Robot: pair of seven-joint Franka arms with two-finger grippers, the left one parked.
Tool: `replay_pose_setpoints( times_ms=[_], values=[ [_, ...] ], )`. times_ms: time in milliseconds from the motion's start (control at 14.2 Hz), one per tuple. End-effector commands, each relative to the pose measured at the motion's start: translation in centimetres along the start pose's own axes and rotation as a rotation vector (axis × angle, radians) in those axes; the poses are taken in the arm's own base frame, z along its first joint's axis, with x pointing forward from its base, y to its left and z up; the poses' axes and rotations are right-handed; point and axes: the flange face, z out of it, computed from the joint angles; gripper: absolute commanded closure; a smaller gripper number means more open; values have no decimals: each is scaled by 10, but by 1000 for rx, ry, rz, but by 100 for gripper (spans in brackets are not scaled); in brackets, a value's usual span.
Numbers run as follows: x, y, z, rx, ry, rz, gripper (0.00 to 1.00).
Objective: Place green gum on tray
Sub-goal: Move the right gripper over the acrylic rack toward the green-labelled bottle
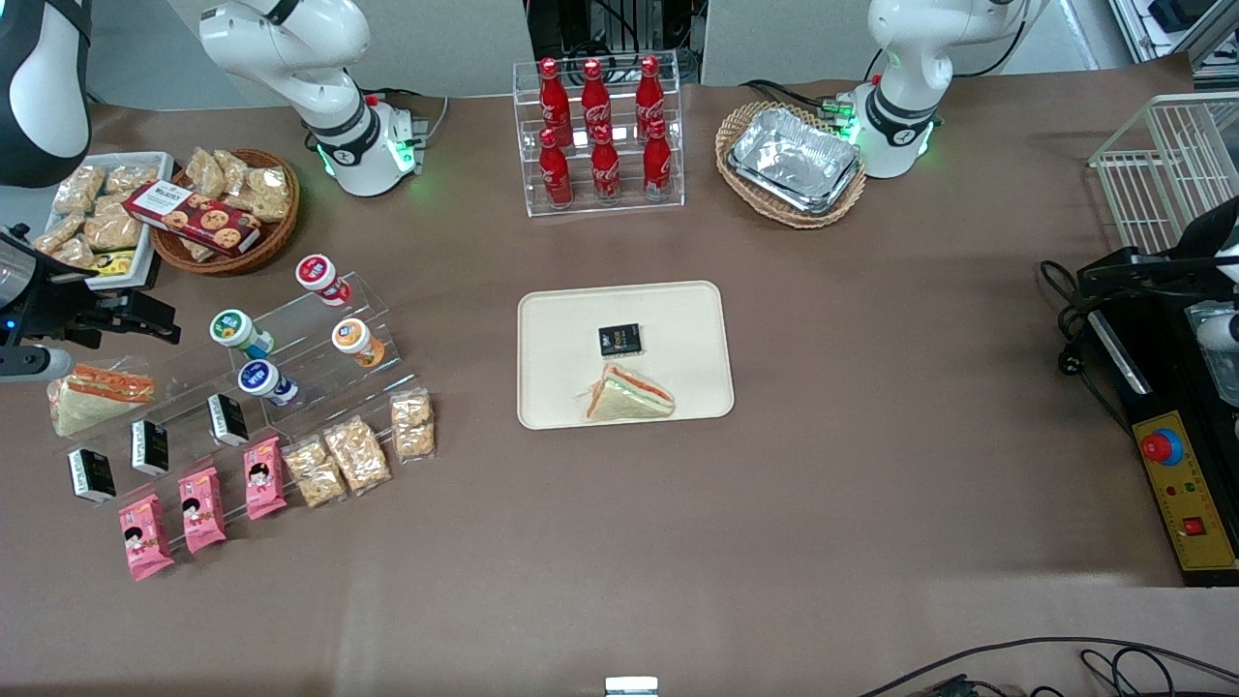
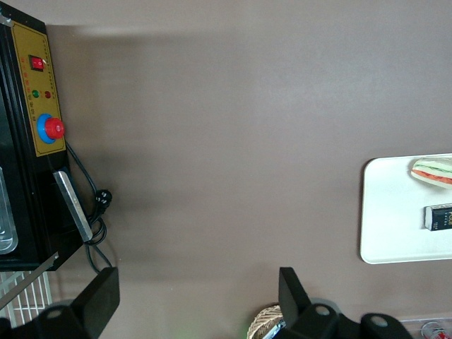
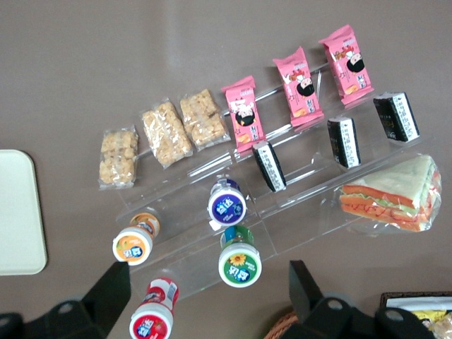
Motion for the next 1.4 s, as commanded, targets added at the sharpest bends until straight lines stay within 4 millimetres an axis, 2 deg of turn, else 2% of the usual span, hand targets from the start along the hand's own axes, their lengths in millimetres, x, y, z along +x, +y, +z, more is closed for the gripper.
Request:
replay_pose_setpoints(
  times_ms=[0,351,632,1053,1193,1333],
  values=[
    [3,2,-3,-3,20,-12,0],
    [4,2,-3,-1,17,-22,0],
    [-10,5,-6,6,-15,-50,0],
    [-77,21,-8,38,-24,-59,0],
    [-94,33,-4,54,-26,-86,0],
    [-104,33,0,61,-32,-85,0]
  ],
)
